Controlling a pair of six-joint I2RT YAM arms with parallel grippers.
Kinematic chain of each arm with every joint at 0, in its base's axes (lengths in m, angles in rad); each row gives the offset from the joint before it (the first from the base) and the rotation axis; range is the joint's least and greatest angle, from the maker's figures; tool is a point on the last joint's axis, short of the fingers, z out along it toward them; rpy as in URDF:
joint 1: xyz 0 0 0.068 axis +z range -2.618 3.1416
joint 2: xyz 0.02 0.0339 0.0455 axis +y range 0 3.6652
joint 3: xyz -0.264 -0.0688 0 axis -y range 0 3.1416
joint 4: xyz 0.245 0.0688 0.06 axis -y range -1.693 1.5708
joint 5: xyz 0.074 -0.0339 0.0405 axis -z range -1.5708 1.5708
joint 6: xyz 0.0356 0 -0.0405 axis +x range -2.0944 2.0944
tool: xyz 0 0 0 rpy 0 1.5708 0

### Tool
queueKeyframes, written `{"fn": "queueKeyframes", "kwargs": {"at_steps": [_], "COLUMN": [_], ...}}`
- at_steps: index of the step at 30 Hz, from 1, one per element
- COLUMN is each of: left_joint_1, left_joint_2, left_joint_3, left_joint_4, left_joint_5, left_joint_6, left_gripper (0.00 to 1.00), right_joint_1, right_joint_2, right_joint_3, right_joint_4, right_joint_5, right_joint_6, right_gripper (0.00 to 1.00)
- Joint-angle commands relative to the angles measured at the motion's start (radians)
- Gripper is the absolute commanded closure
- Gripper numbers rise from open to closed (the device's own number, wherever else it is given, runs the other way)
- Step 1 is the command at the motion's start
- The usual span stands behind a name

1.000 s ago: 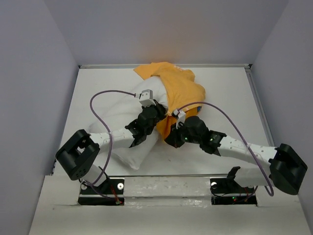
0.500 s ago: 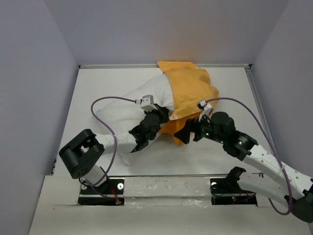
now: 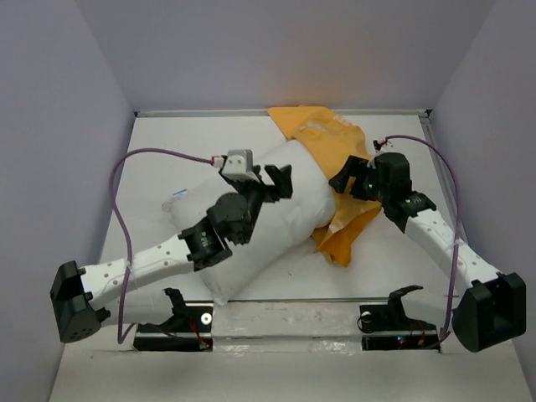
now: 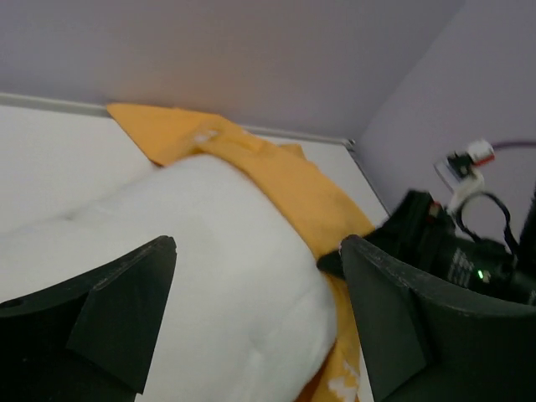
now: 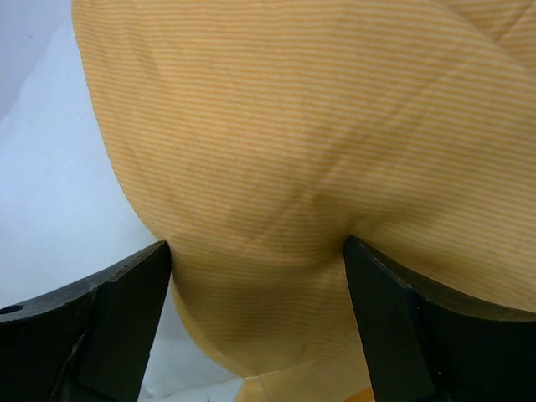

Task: Put the pillow into the pillowcase

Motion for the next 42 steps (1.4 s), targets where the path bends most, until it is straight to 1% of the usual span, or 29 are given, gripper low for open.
{"fn": "queueKeyframes", "kwargs": {"at_steps": [1, 3, 5, 6, 8, 9, 10, 11, 13, 14, 16, 17, 18, 19, 20, 21, 24, 25, 26, 27, 29, 30, 31, 32, 33, 34, 36, 39, 42], "left_joint_1": [0.281, 0.477, 0.570, 0.639, 0.678, 0.667, 0.638, 0.592, 0.477, 0.370, 0.267, 0.165, 0.115, 0.071, 0.035, -0.006, -0.032, -0.034, -0.025, -0.011, 0.056, 0.152, 0.153, 0.247, 0.289, 0.320, 0.369, 0.400, 0.417], "left_joint_2": [-0.033, -0.017, 0.020, 0.030, 0.074, 0.085, 0.097, 0.100, 0.096, 0.088, 0.057, 0.047, 0.043, 0.039, 0.022, 0.007, -0.052, -0.061, -0.065, -0.067, -0.070, -0.067, -0.059, -0.047, 0.003, 0.040, 0.150, 0.290, 0.430], "left_joint_3": [0.153, 0.107, 0.029, -0.038, -0.090, -0.126, -0.146, -0.167, -0.193, -0.207, -0.230, -0.226, -0.203, -0.203, -0.162, -0.137, -0.056, 0.010, 0.052, 0.120, 0.162, 0.193, 0.193, 0.211, 0.230, 0.277, 0.316, 0.411, 0.521], "left_joint_4": [-0.462, -0.487, -0.485, -0.429, -0.371, -0.360, -0.352, -0.338, -0.341, -0.341, -0.282, -0.254, -0.243, -0.237, -0.238, -0.243, -0.196, -0.211, -0.281, -0.309, -0.338, -0.376, -0.384, -0.393, -0.424, -0.439, -0.420, -0.386, -0.418], "left_joint_5": [-0.012, 0.127, 0.253, 0.367, 0.464, 0.524, 0.526, 0.507, 0.441, 0.407, 0.397, 0.379, 0.336, 0.336, 0.292, 0.276, 0.285, 0.275, 0.241, 0.177, 0.201, 0.260, 0.288, 0.308, 0.319, 0.321, 0.360, 0.454, 0.584], "left_joint_6": [-0.041, -0.073, -0.144, -0.153, -0.188, -0.193, -0.201, -0.208, -0.251, -0.282, -0.377, -0.402, -0.415, -0.416, -0.391, -0.373, -0.256, -0.226, -0.169, -0.143, -0.101, -0.095, -0.086, -0.072, -0.029, 0.006, 0.124, 0.233, 0.370], "left_gripper": [0.07, 0.10, 0.13, 0.18, 0.28, 0.34, 0.53, 0.61, 0.69, 0.76, 0.79, 0.79, 0.77, 0.71, 0.55, 0.48, 0.30, 0.24, 0.23, 0.23, 0.26, 0.27, 0.28, 0.29, 0.30, 0.31, 0.32, 0.32, 0.31], "right_joint_1": [-0.023, -0.023, -0.023, -0.023, -0.023, -0.023, -0.023, -0.023, -0.023, -0.023, 0.006, 0.006, 0.020, 0.020, 0.020, 0.020, 0.020, 0.020, 0.020, 0.020, 0.020, 0.020, 0.020, 0.031, 0.042, 0.051, 0.086, 0.097, 0.115], "right_joint_2": [0.103, 0.151, 0.228, 0.255, 0.340, 0.366, 0.392, 0.420, 0.513, 0.547, 0.637, 0.665, 0.715, 0.716, 0.751, 0.760, 0.767, 0.765, 0.739, 0.710, 0.630, 0.531, 0.473, 0.416, 0.303, 0.249, 0.108, 0.018, -0.074], "right_joint_3": [0.101, 0.127, 0.178, 0.202, 0.288, 0.320, 0.353, 0.389, 0.533, 0.584, 0.747, 0.805, 0.921, 0.922, 1.027, 1.070, 1.204, 1.233, 1.250, 1.223, 1.127, 0.982, 0.891, 0.796, 0.615, 0.523, 0.291, 0.152, 0.040], "right_joint_4": [0.156, 0.166, 0.199, 0.203, 0.209, 0.206, 0.203, 0.197, 0.153, 0.136, 0.073, 0.043, -0.034, -0.034, -0.113, -0.149, -0.288, -0.319, -0.350, -0.349, -0.329, -0.280, -0.237, -0.197, -0.123, -0.079, 0.011, 0.030, 0.030], "right_joint_5": [-0.102, -0.122, -0.168, -0.198, -0.266, -0.292, -0.336, -0.356, -0.422, -0.455, -0.496, -0.496, -0.478, -0.467, -0.452, -0.429, -0.389, -0.377, -0.354, -0.340, -0.293, -0.279, -0.265, -0.254, -0.242, -0.237, -0.220, -0.216, -0.228], "right_joint_6": [0.002, -0.015, -0.046, -0.087, -0.122, -0.161, -0.173, -0.181, -0.185, -0.176, -0.179, -0.181, -0.195, -0.195, -0.222, -0.230, -0.276, -0.294, -0.299, -0.304, -0.301, -0.281, -0.281, -0.241, -0.216, -0.169, -0.132, -0.084, -0.070], "right_gripper": [0.14, 0.16, 0.18, 0.20, 0.21, 0.21, 0.21, 0.21, 0.20, 0.19, 0.15, 0.14, 0.12, 0.12, 0.10, 0.09, 0.06, 0.06, 0.06, 0.06, 0.10, 0.17, 0.23, 0.32, 0.47, 0.70, 1.00, 1.00, 0.76]}}
